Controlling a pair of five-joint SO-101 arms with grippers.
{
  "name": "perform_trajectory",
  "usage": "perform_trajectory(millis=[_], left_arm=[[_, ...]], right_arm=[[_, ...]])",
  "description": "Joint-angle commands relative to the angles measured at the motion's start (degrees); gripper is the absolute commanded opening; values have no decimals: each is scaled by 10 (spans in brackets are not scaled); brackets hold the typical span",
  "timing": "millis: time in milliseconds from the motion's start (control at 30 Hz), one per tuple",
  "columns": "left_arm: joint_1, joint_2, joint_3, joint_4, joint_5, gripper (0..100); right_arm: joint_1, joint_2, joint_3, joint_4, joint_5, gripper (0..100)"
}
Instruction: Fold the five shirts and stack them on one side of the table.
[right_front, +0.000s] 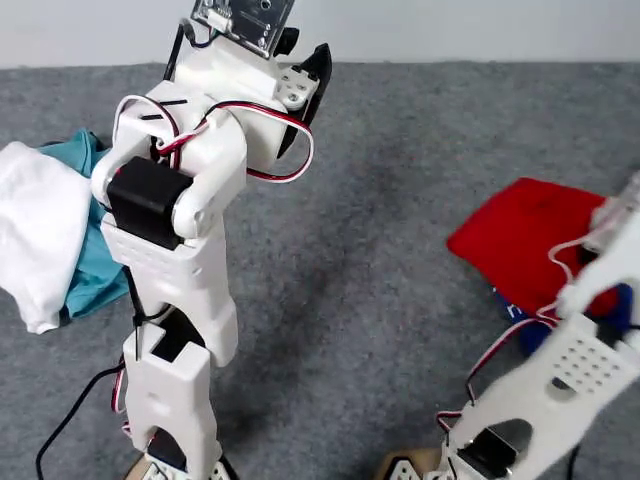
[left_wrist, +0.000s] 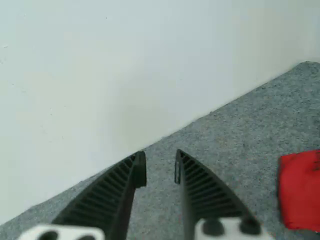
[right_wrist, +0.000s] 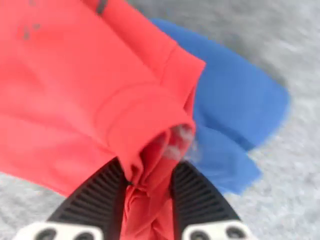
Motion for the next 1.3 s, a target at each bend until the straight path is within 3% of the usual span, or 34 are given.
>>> perform_trajectory(millis=[0, 200, 367, 500, 733, 900, 1000, 1133, 1267], left_arm=[[-2, -22, -30, 9, -1, 101], [-2, -21, -29, 9, -1, 101], [-7, -22, -29, 9, 1, 104], [-7, -22, -29, 9, 1, 105], [-7, -22, -29, 9, 1, 105], [-12, -22, -29, 9, -2, 105], [-62, -22, -29, 9, 1, 105], [-183, -22, -3, 9, 3, 105], [-302, -27, 104, 9, 73, 105]], right_arm=[[62, -44, -2, 24, 7, 9], [96, -29, 39, 24, 8, 21], [99, -14, 72, 23, 29, 189], [129, -57, 56, 24, 29, 265], [155, -191, 51, 24, 30, 294], [114, -231, 52, 24, 28, 294], [86, -239, 52, 24, 28, 293], [59, -281, 65, 25, 29, 292], [15, -376, 111, 25, 29, 292]])
